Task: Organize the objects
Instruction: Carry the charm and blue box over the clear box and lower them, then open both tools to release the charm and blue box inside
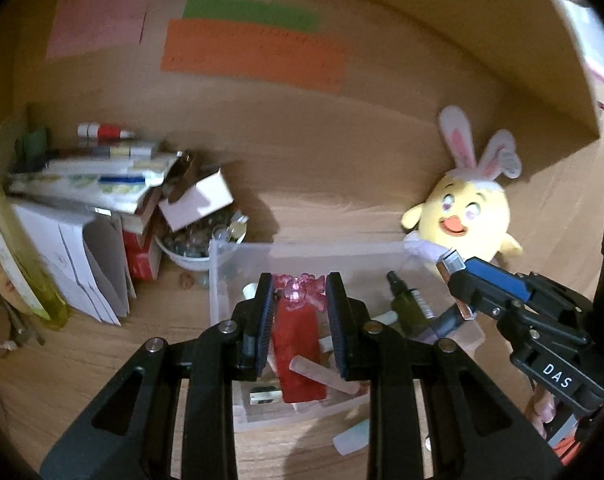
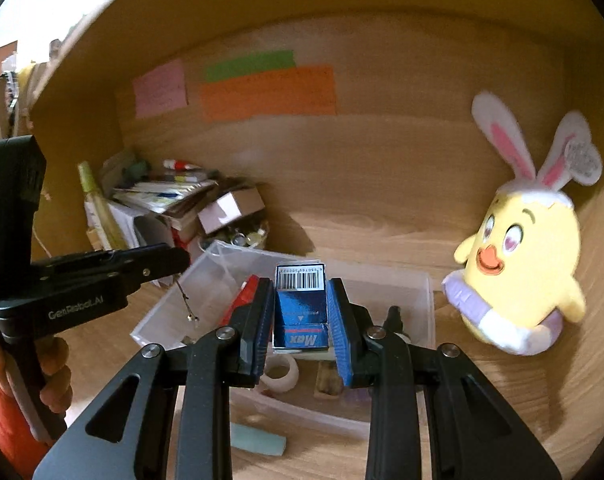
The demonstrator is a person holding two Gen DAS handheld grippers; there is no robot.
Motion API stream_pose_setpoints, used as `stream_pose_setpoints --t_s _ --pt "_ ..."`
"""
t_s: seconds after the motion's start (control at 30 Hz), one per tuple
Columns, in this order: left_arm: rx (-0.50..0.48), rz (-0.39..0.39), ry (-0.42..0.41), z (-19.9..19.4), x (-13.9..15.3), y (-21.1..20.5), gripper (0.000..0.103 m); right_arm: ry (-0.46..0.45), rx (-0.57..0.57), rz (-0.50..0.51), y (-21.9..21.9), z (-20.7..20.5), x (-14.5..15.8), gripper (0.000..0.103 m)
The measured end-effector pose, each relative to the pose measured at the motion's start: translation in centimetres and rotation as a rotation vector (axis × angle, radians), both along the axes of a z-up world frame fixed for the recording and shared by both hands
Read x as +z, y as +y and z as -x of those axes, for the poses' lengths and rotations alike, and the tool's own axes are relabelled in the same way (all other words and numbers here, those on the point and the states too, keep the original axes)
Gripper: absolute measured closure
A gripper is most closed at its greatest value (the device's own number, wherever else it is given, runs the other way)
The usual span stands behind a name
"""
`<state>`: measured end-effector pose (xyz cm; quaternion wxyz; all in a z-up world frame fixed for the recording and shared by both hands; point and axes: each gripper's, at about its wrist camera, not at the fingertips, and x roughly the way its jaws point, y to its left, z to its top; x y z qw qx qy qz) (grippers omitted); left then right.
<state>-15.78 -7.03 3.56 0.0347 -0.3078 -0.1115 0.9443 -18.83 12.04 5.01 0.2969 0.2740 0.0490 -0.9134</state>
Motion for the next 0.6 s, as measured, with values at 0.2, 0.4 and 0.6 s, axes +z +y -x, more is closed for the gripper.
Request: stream_pose_setpoints --t_s 0.2,0.4,0.6 --pt "-0.008 -0.012 -0.031 0.8 -1.5 -0.2 0.078 -0.084 0.000 -0.001 -0.4 2.2 -2.4 0.078" --pt "-0.023 0.009 -0.061 1.5 -2.9 0.3 0.078 -0.129 -0.009 -0.041 -1.0 3.2 -4.4 0.078" --pt "-0.043 0.035 -0.068 1.3 -3.4 0.9 0.078 -0.159 -0.011 -0.082 -1.7 3.7 -5.7 0.078"
